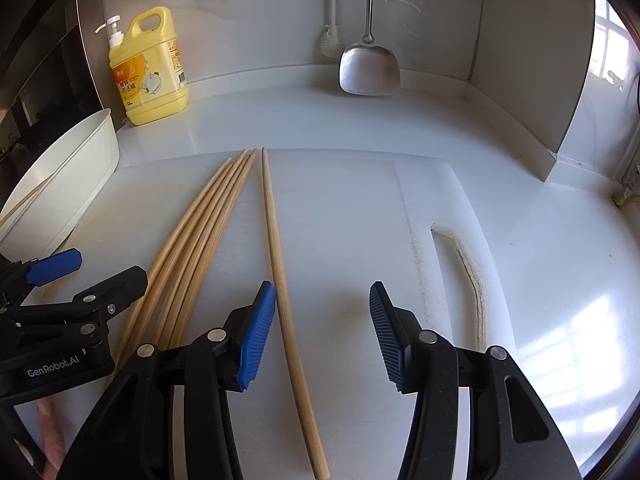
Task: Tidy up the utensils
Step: 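Lower both open tools toward the wooden chopsticks on the cutting board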
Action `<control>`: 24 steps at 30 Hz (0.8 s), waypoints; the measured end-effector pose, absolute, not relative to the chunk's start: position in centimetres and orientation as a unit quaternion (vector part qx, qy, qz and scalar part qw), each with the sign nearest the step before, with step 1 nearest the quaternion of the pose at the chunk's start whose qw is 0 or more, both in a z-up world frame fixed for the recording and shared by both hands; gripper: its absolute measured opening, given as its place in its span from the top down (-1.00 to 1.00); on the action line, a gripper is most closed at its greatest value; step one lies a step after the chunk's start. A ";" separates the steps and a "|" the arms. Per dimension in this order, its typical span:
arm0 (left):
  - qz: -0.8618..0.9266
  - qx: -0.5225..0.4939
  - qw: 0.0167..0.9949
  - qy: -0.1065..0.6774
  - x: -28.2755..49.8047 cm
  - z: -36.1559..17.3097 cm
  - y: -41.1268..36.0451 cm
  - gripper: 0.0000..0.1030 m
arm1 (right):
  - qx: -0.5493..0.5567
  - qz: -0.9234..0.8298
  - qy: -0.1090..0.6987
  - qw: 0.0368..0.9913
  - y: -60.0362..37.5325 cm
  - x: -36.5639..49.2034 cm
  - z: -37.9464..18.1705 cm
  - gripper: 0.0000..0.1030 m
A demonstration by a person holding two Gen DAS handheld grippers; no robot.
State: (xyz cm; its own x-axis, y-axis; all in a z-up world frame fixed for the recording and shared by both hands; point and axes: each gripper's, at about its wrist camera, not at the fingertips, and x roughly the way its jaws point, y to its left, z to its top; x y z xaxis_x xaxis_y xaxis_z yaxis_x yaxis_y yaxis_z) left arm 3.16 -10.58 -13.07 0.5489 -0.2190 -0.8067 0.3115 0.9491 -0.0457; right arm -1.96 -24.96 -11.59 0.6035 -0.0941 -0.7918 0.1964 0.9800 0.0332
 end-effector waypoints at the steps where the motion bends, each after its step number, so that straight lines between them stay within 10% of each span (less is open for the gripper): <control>1: -0.150 0.053 0.878 0.452 3.2 -13.2 -10.6 -0.81 | 0.060 -0.082 0.438 0.893 -25.0 -2.0 -11.6 0.07; 18: -0.138 0.064 0.879 0.452 4.1 -13.7 -10.8 -0.81 | 0.044 -0.062 0.439 0.895 -24.0 -0.9 -11.6 0.06; 24: -0.154 0.072 0.883 0.437 3.4 -13.2 -11.3 -0.27 | 0.035 -0.052 0.436 0.898 -23.5 -0.9 -11.6 0.25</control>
State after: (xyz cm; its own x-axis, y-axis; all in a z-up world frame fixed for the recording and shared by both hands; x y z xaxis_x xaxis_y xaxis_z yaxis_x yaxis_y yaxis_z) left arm 3.40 -11.33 -13.19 0.5712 -0.2089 -0.7938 0.3343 0.9424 -0.0074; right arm -0.92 -23.53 -11.56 0.6151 -0.0621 -0.7860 0.1233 0.9922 0.0180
